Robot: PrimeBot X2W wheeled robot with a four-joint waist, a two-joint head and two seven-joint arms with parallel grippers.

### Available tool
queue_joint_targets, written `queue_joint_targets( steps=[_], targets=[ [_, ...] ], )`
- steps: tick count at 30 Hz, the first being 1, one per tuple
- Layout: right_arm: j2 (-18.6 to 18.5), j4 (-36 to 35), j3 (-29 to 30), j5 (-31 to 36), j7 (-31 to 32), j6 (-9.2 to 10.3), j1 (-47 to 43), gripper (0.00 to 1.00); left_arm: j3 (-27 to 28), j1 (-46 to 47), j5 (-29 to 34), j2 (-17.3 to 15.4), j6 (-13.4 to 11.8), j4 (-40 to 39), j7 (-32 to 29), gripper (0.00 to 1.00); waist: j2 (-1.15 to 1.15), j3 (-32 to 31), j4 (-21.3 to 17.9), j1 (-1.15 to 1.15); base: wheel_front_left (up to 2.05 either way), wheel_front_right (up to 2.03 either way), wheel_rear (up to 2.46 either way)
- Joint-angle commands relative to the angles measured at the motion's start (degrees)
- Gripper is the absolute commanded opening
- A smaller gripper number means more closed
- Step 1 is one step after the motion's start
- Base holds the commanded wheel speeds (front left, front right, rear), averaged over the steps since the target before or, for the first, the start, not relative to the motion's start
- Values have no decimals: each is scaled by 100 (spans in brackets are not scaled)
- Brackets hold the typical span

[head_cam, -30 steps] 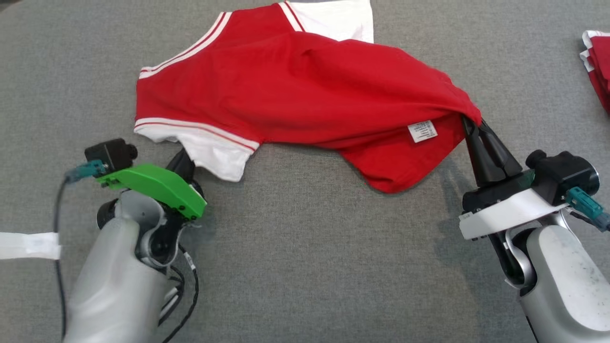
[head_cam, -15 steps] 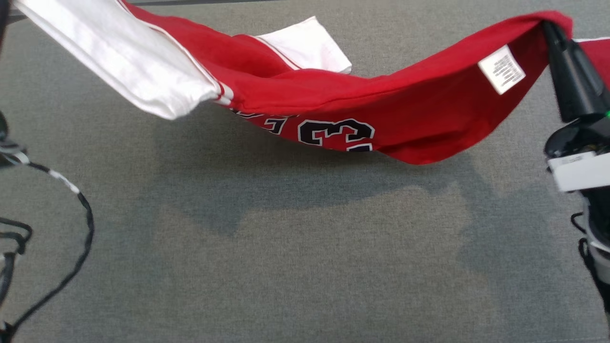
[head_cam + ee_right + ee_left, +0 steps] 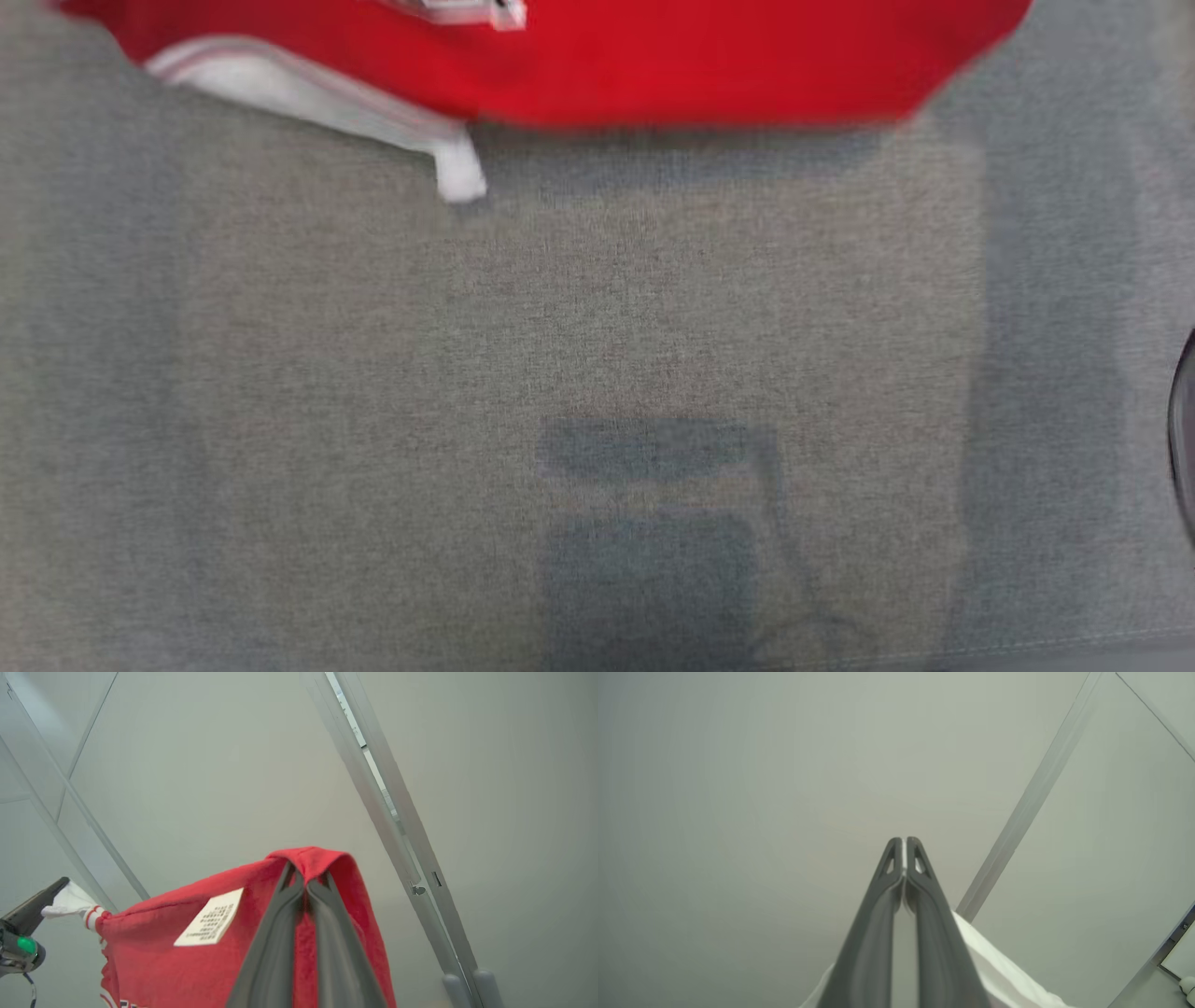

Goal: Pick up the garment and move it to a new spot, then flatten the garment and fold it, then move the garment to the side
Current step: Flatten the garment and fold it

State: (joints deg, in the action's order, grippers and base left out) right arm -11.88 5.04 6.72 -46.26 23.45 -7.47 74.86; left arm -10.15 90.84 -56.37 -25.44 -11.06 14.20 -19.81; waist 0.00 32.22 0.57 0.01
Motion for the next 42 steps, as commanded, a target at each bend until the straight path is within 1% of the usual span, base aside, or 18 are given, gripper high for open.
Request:
queue_joint_targets(
  steps=[1,4,7,9,11,12,13,15,18,20,22,26,30,32,34,38,40,42],
  targets=[
    [159,388,-9,431,-228,-4,560,0,-64,552,246,146,109,402,363,0,0,937,-181,-1,0,0,0],
    [499,1229,194,1243,-898,-4,1678,0,-127,1532,676,373,364,1179,1348,0,0,1212,-228,-1,0,0,0],
    [659,2009,391,1839,-1434,-3,2443,0,-177,2129,872,630,626,1889,2068,0,0,1467,-212,-1,0,0,0],
    [674,2376,396,2084,-1729,-3,2742,0,-269,2363,882,759,970,2253,2343,0,0,1600,-202,-1,0,0,0],
    [667,2680,409,2108,-1991,-3,2843,0,-312,2381,793,848,1402,2552,2574,0,0,1656,-185,-1,0,0,0],
    [667,2680,409,2108,-1991,-3,2843,0,-312,2381,793,848,1402,2552,2574,0,0,1656,-185,-1,0,0,0],
    [606,2785,383,2150,-2104,-3,2843,0,-321,2362,820,825,1513,2690,2719,0,0,1692,-173,-1,0,0,0],
    [537,2998,285,2156,-2237,-4,2721,0,-346,2234,698,933,1692,2905,2881,0,0,1780,-135,-1,0,0,0],
    [405,3248,78,2028,-2418,-3,2304,0,-548,1725,642,1010,1825,3128,3034,0,0,1828,-55,-1,0,0,0],
    [309,3311,-53,1875,-2532,-3,1972,0,-604,1330,443,1066,1861,3153,3129,0,0,1796,16,-1,0,0,0],
    [205,3331,-229,1682,-2633,-3,1553,0,-813,802,302,1062,1861,2970,3194,0,0,1718,73,-1,0,0,0],
    [-17,3291,-613,1244,-2849,-3,601,0,-1128,-447,-58,865,1860,2619,3340,0,0,1380,119,-1,0,0,0],
    [-242,2999,-1115,726,-2969,-3,-361,0,-1293,-1614,-370,651,1862,2156,3441,0,0,866,135,-1,0,0,0],
    [-377,2772,-1378,449,-2987,-3,-900,0,-1309,-2213,-579,617,1862,1847,3467,0,0,535,152,-1,0,0,0],
    [-559,2482,-1698,255,-2977,-3,-1453,0,-1236,-2800,-724,490,1862,1555,3492,0,0,198,165,-1,0,0,0],
    [-1185,1787,-2495,301,-3045,-3,-2580,0,-858,-4089,-752,481,1847,709,3513,0,0,-520,220,-1,0,0,0],
    [-1427,1497,-2735,203,-3064,-3,-3162,0,-715,-4863,-628,516,1695,112,3503,0,0,-830,261,-1,0,0,0],
    [-1693,1216,-2885,178,-3084,-3,-3662,0,-615,-5667,-513,498,1457,-512,3504,0,0,-1114,302,-1,0,0,0]
  ],
)
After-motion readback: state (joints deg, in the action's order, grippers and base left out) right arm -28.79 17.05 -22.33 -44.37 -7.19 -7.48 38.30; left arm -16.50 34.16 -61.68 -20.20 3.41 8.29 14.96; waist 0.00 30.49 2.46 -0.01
